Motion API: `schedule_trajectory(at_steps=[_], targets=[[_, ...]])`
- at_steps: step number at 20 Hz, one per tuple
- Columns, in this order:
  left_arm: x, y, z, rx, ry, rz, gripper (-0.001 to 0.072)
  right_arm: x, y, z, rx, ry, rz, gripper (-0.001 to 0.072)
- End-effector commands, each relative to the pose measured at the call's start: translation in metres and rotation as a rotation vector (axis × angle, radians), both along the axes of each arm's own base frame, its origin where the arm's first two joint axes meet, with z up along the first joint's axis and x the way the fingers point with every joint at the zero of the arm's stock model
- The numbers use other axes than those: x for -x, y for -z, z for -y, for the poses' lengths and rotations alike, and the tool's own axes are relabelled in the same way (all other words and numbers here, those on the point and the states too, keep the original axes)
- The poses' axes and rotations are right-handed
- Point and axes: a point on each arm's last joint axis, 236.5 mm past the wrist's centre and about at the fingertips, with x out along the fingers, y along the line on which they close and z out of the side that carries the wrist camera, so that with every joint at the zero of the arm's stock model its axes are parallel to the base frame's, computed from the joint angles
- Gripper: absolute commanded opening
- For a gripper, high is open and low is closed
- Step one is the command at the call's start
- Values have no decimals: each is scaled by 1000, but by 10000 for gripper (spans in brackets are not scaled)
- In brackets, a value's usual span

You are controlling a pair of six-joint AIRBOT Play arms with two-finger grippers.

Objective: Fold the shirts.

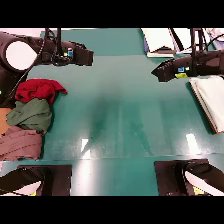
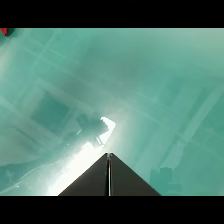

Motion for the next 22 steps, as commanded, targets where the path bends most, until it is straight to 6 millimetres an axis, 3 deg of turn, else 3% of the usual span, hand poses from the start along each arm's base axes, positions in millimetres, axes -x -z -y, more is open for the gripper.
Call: schedule_trajectory(at_steps=[1,10,12,13,14,15,16,18,19,22], targets=[[0,0,0,0,0,0,23,0,-1,-1,-1,-1,2,21],[0,0,0,6,-3,-2,23,0,-1,-1,-1,-1,1,20],[-6,-9,1,1,4,53,23,0,-1,-1,-1,-2,1,20],[-15,-9,-14,-61,-21,91,25,1,-1,-1,-1,-2,1,20],[-24,-2,-38,-128,-79,88,202,1,-1,-1,-1,-1,1,21],[-34,9,-75,-195,-177,52,604,1,-1,-1,-1,-1,1,20],[-41,23,-117,-250,-294,-7,696,1,-1,-1,-1,-2,0,21],[-48,59,-203,-356,-475,-139,696,0,-1,-1,-2,-1,2,21],[-50,79,-235,-370,-536,-192,696,0,-1,-1,-1,-1,2,20],[-45,151,-305,-406,-650,-329,696,0,-1,-1,-1,-1,2,21]])
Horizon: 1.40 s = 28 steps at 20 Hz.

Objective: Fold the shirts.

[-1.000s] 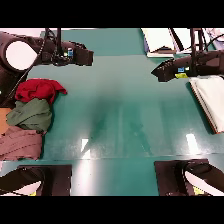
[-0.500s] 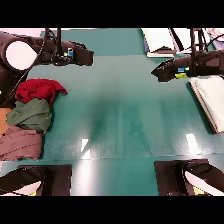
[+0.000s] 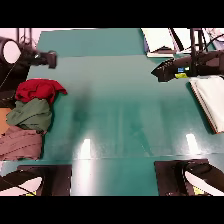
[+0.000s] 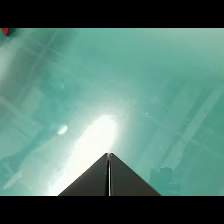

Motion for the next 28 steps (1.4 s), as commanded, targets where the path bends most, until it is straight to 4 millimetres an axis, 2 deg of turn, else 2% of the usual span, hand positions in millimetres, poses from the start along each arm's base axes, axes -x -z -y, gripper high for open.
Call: schedule_trajectory(at_steps=[1,3,5,7,9,10,14,15,17,18,19,20,21,22,24,26,28], targets=[[13,79,-93,-53,-187,-150,696,0,-1,0,-1,0,2,21],[13,116,-113,-52,-216,-187,696,0,-1,0,-1,0,2,21],[8,139,-127,-48,-238,-213,696,0,-1,0,-1,0,2,20],[1,151,-133,-46,-240,-207,696,0,-1,0,-1,0,1,21],[-8,152,-130,-33,-230,-178,695,0,-1,0,-1,0,2,21],[-12,150,-128,-19,-226,-157,615,0,-1,0,-1,1,2,20],[-17,149,-123,5,-224,-136,125,0,-1,0,-13,14,-8,20],[-16,149,-123,3,-224,-140,21,0,-1,-1,-17,13,-9,20],[-12,145,-124,2,-232,-154,22,1,-2,-2,-20,12,-8,21],[-13,132,-125,1,-235,-135,22,1,-3,-2,-21,12,-5,21],[-16,107,-125,0,-233,-81,22,0,-9,-2,-22,10,5,20],[-22,67,-124,-9,-214,16,22,-1,-20,-2,-29,10,31,20],[-24,19,-123,-15,-198,122,22,-3,-38,-2,-40,11,72,20],[-19,-39,-119,-31,-175,238,21,-5,-58,-2,-51,13,120,20],[8,-150,-96,-77,-96,447,21,-8,-104,1,-70,25,237,20],[48,-239,-58,-98,9,617,21,-8,-146,8,-77,42,346,20],[85,-293,-12,-71,134,727,21,-4,-182,16,-74,61,440,20]])
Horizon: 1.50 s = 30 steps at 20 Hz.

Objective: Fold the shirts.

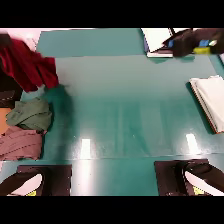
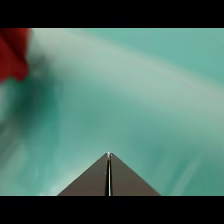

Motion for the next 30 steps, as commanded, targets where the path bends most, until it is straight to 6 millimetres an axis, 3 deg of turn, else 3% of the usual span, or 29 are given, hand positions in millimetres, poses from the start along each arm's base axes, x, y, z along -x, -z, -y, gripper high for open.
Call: schedule_trajectory(at_steps=[1,3,5,8,11,13,14,15,16,18,20,22,23,25,27,30], targets=[[72,-103,68,-33,206,197,21,6,-67,16,4,48,177,20],[89,-103,131,3,390,182,21,11,-94,29,21,83,252,20],[100,-82,202,53,583,111,21,15,-118,46,23,135,309,20],[119,-27,318,58,839,-39,21,18,-131,73,-6,220,312,20],[139,45,417,-22,1027,-166,33,18,-121,86,11,255,264,20],[134,67,443,-35,1050,-177,458,18,-109,86,24,251,227,20],[123,69,440,-24,1019,-179,462,17,-105,86,28,250,214,20],[104,70,424,11,958,-195,462,16,-100,86,33,248,200,20],[83,73,401,37,884,-223,462,15,-96,85,35,248,190,20],[35,96,333,114,677,-333,462,11,-88,85,39,247,170,20],[4,136,274,196,522,-447,462,8,-80,85,43,246,152,20],[-9,191,233,285,423,-568,462,4,-69,81,48,238,128,20],[-8,221,222,347,391,-627,462,3,-63,78,51,230,115,20],[1,279,219,464,369,-748,463,-1,-53,73,53,217,97,20],[18,327,233,521,402,-868,463,-6,-46,67,50,206,92,20],[34,371,264,599,469,-995,464,-10,-33,66,55,206,65,20]])
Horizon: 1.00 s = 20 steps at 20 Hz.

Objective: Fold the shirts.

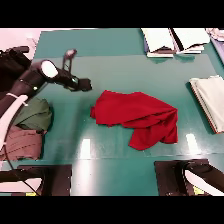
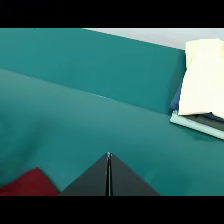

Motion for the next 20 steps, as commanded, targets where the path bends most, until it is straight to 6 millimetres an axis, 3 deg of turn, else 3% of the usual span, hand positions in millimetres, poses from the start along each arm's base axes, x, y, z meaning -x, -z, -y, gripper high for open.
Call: schedule_trajectory(at_steps=[1,4,7,8,9,11,13,16,18,19,20], targets=[[19,52,27,125,26,-167,464,-5,13,-3,1,-4,-24,20],[28,71,47,158,32,-227,464,-5,14,-3,2,-4,-26,20],[35,69,66,163,98,-201,461,-5,14,-3,2,-5,-28,20],[36,66,68,165,108,-201,327,-4,15,-3,4,-5,-33,20],[32,60,66,167,111,-195,57,-3,18,0,9,0,-47,20],[15,30,55,184,112,-152,22,4,38,13,25,26,-139,20],[-15,-20,33,189,88,-20,22,16,75,36,49,74,-286,20],[-42,-90,-5,148,47,172,22,39,155,81,38,198,-509,21],[-48,-117,-24,107,31,252,23,63,225,110,4,292,-678,21],[-47,-121,-28,87,32,267,22,76,260,121,-18,332,-764,24],[-46,-121,-31,69,35,270,23,92,297,122,-56,325,-859,122]])
